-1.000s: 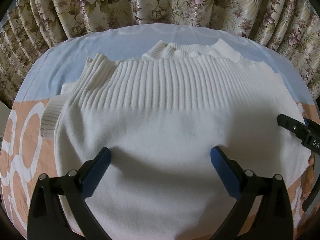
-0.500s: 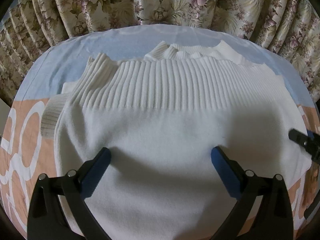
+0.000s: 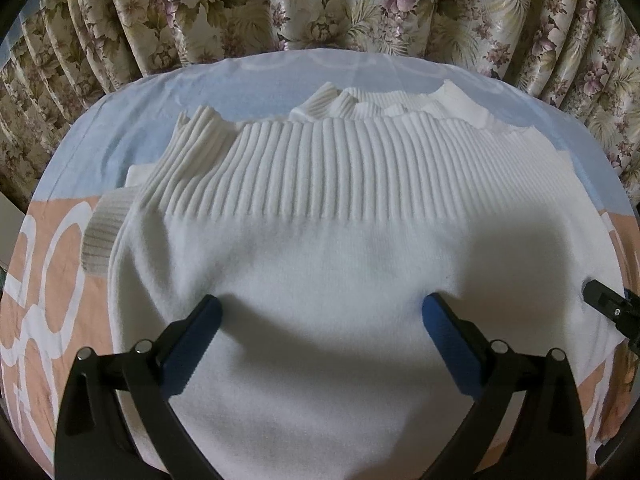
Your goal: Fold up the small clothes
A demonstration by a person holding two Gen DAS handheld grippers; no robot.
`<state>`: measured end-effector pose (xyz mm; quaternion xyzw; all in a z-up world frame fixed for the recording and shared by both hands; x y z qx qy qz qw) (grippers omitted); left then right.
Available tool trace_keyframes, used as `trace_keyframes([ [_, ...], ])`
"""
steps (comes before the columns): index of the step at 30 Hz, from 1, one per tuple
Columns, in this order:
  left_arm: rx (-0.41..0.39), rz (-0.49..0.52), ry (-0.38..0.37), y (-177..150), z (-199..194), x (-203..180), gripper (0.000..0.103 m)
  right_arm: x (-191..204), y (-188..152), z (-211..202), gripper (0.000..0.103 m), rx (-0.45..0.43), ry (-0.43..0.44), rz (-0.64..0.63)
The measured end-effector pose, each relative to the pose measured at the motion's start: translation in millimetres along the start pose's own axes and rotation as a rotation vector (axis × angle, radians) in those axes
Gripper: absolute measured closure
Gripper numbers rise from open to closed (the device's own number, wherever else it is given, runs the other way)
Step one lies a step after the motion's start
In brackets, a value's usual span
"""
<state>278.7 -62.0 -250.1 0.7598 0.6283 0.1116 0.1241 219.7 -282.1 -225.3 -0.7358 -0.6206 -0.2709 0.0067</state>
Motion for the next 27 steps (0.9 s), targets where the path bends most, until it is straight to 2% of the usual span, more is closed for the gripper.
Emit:
trace_keyframes([
  [8, 0.012, -0.022, -0.013, -2.5, -4.6, 2.9, 0.002, 6.6, 9.1, 6.3, 0.038, -0.01, -0.028, -0.017],
  [13, 0.019, -0.035, -0.013, -8.8, -4.3, 9.6, 0.002, 7.8, 11.0, 6.7, 0.058, -0.014, -0.004, -0.019],
  [19, 0.013, 0.0, 0.048, -10.7, 2.1, 5.6, 0.002, 2.6, 15.7, 10.1, 0.057, -0.009, 0.047, 0.034],
  [20, 0.014, -0.002, 0.049, -10.6, 2.3, 5.7, 0.002, 2.7, 16.8, 10.4, 0.059, -0.01, 0.039, 0.028],
  [21, 0.014, -0.005, 0.047, -10.7, 2.2, 6.2, 0.002, 3.2, 17.7, 10.2, 0.071, -0.011, 0.031, 0.022],
  [22, 0.015, -0.006, 0.044, -10.6, 2.3, 6.2, 0.002, 3.8, 17.9, 10.6, 0.077, -0.009, 0.044, 0.025],
  [24, 0.015, -0.003, 0.054, -10.5, 2.4, 6.5, 0.002, 5.1, 18.3, 10.6, 0.079, -0.012, 0.046, 0.029],
  [27, 0.014, -0.001, 0.059, -11.2, 2.5, 5.9, 0.002, 12.3, 19.3, 8.5, 0.082, -0.031, -0.008, -0.008],
])
Point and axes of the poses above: each gripper's, at about its wrist camera, not at the fingertips, and z roughly the way its jaws point, x to its left, y to its top, the point moved 8 cm from there along z, roughly the way its jaws point, and after that the axes turned 8 degrees about x, right-handed, at the moved point
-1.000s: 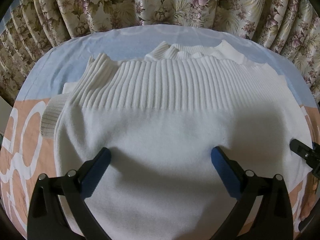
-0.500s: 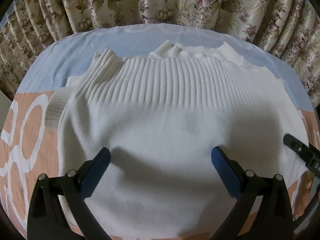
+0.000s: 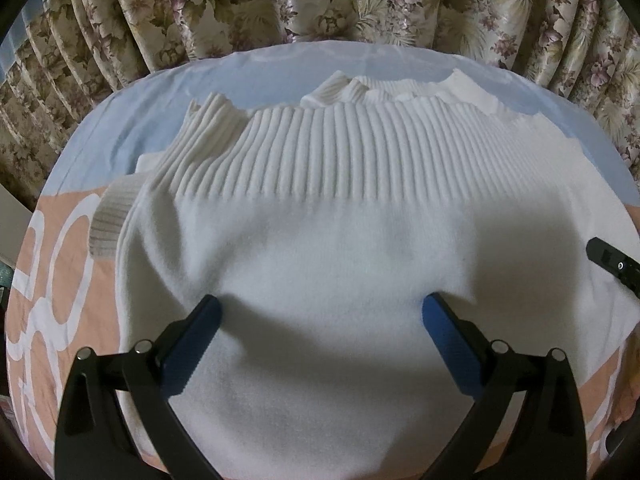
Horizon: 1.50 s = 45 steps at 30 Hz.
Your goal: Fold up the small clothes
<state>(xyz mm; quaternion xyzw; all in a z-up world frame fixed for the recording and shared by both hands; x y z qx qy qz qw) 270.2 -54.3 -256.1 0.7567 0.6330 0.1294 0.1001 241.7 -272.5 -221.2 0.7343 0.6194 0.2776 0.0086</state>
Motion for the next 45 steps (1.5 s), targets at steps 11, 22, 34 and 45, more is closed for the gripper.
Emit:
trace_keyframes([
  [11, 0.001, 0.002, 0.008, 0.3, 0.4, 0.2, 0.002, 38.5, 10.4, -15.0, 0.083, -0.073, -0.086, -0.113],
  [22, 0.002, 0.015, -0.017, 4.7, -12.9, 13.5, 0.002, 66.1, 18.7, -17.2, 0.083, -0.073, -0.098, -0.141],
  [34, -0.018, -0.057, 0.055, -5.3, -45.1, 118.6, 0.002, 156.5, 34.1, -6.9, 0.084, -0.092, -0.046, -0.214],
  [45, -0.008, -0.109, 0.058, -28.8, -58.1, 185.5, 0.002, 280.8, 0.7, 52.7, 0.084, 0.033, 0.013, -0.404],
])
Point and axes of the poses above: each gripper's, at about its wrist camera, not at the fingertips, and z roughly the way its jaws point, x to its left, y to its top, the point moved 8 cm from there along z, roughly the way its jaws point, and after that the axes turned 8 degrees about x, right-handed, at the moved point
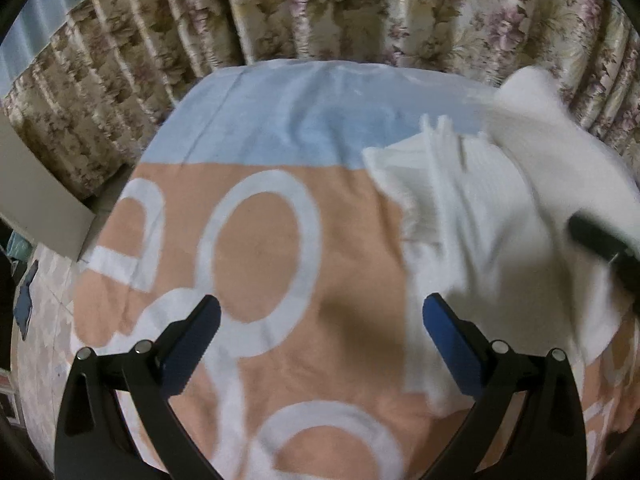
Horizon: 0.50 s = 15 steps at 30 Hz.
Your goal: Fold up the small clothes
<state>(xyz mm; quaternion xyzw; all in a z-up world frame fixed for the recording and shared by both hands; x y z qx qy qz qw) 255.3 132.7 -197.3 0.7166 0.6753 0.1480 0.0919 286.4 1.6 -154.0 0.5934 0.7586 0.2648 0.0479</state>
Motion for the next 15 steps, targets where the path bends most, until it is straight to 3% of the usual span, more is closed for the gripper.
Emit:
trace_keyframes([
  [5, 0.016, -0.031, 0.005, -12.9, 0.8, 23.9, 0.002, 21.9, -21.0, 37.7, 0.081, 0.101, -0.079, -0.073],
  [9, 0.021, -0.035, 0.009, -18.0, 1.1, 26.9, 0.002, 23.2, -21.0, 26.6, 0.048, 0.099, 0.005, -0.039],
  [15, 0.014, -0.034, -0.007, -15.1, -3.9, 22.2, 0.002, 2.5, -28.1, -22.0, 0.036, 0.03, -0.002, -0.015],
])
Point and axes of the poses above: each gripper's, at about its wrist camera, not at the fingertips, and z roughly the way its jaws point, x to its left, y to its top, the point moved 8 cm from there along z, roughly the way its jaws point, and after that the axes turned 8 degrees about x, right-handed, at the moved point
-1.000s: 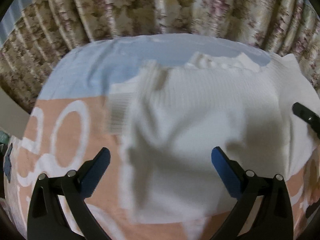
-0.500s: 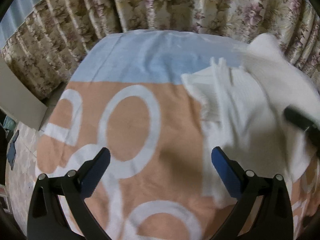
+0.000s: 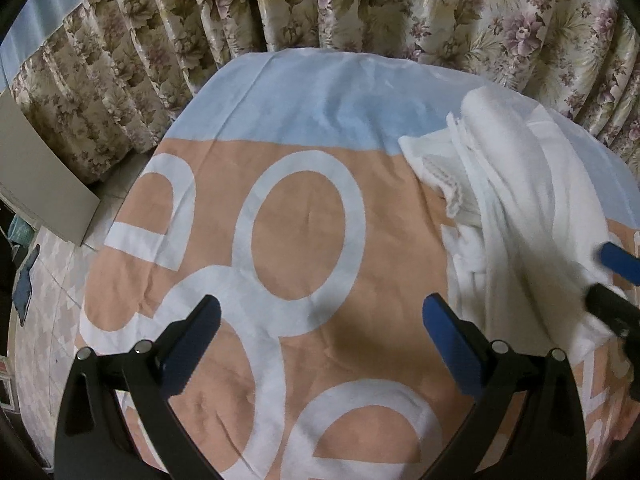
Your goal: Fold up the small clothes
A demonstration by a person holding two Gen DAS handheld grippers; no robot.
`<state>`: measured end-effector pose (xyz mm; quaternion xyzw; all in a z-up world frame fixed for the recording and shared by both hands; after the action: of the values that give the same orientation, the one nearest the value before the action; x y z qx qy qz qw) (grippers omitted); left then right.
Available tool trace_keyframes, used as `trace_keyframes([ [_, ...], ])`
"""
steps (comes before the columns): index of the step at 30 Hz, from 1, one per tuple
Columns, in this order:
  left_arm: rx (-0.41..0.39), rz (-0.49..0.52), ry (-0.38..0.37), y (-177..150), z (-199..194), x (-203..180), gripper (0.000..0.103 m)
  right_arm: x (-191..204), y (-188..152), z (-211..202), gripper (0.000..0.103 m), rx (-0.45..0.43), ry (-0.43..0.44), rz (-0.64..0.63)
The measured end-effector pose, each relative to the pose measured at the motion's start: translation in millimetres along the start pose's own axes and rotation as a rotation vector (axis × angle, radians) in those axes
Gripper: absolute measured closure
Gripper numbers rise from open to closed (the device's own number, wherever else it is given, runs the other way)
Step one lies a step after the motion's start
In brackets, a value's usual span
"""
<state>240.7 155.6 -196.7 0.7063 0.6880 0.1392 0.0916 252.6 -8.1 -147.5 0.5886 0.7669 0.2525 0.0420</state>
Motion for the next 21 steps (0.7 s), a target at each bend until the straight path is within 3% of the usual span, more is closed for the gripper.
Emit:
trace_keyframes([
  [10, -0.014, 0.06, -0.081, 11.9, -11.5, -50.2, 0.002, -96.3, -38.4, -27.0, 0.036, -0.043, -0.008, 0.258],
  [19, -0.023, 0.175, -0.154, 19.6, -16.9, -117.7, 0.002, -101.9, -53.4, -14.2, 0.038, -0.026, 0.0, 0.279],
  [21, -0.013, 0.192, -0.159, 20.0, -11.3, -125.5, 0.008, -100.2, -51.8, -13.7, 0.038, -0.032, 0.006, 0.276],
])
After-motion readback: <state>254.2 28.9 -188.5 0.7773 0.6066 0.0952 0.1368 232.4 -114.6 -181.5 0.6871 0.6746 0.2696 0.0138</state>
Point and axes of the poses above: each gripper's, at about its wrist camera, not at the fingertips, and z roughly the way its jaws point, x to its left, y to its top, the point moved 8 cm from there along z, roughly the way its jaws point, and after that the axes turned 8 degrees about x, right-handed, at the moved point
